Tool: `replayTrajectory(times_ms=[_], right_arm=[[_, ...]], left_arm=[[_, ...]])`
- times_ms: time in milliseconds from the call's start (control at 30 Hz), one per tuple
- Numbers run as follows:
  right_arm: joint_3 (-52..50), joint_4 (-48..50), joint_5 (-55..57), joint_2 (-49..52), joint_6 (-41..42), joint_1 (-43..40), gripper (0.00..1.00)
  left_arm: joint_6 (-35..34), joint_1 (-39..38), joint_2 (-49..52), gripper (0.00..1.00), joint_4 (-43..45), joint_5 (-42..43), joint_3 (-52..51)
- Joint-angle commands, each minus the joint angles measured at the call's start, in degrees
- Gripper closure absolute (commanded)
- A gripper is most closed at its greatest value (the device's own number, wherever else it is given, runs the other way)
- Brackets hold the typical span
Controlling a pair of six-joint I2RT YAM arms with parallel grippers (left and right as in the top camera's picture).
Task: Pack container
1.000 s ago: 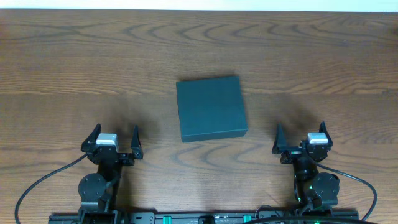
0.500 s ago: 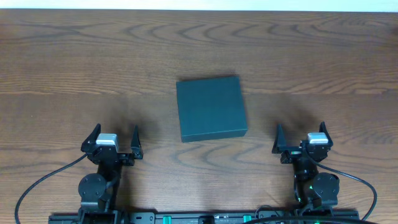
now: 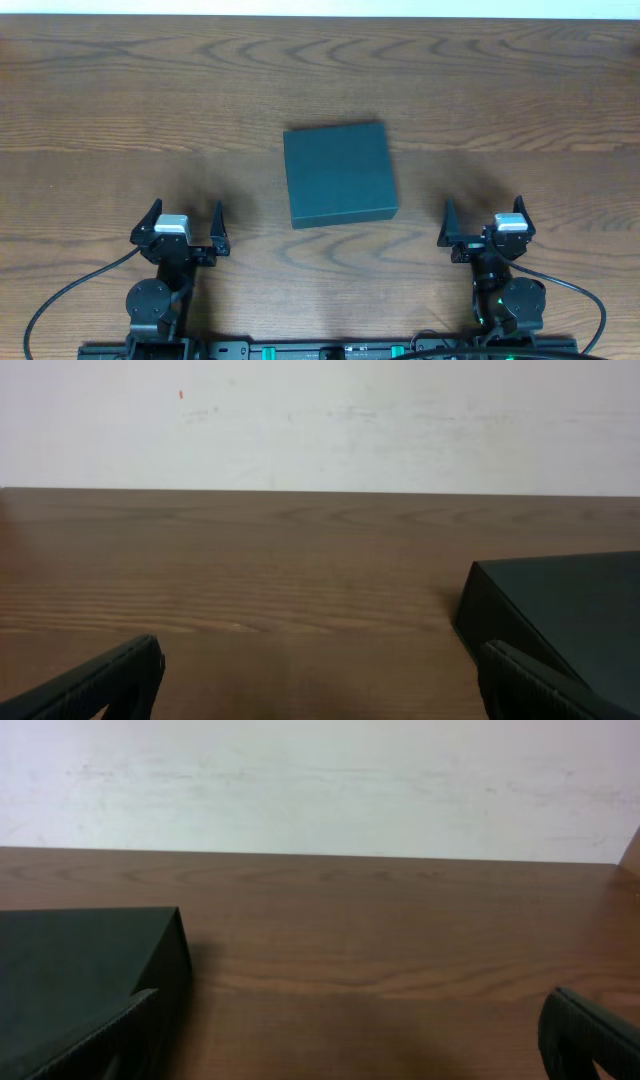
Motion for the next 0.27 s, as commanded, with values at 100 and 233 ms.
replayTrajectory(times_ms=[100, 233], right_arm=[[-0.11, -0.22, 0.55, -0.33, 0.81, -0.46, 0.01], [-0.11, -0.22, 0.55, -0.35, 0.81, -0.46, 0.01]], left_arm=[[0.96, -0.22, -0.33, 0.01, -2.56, 1.05, -0.5], [0.96, -0.22, -0.33, 0.02, -2.56, 1.05, -0.5]])
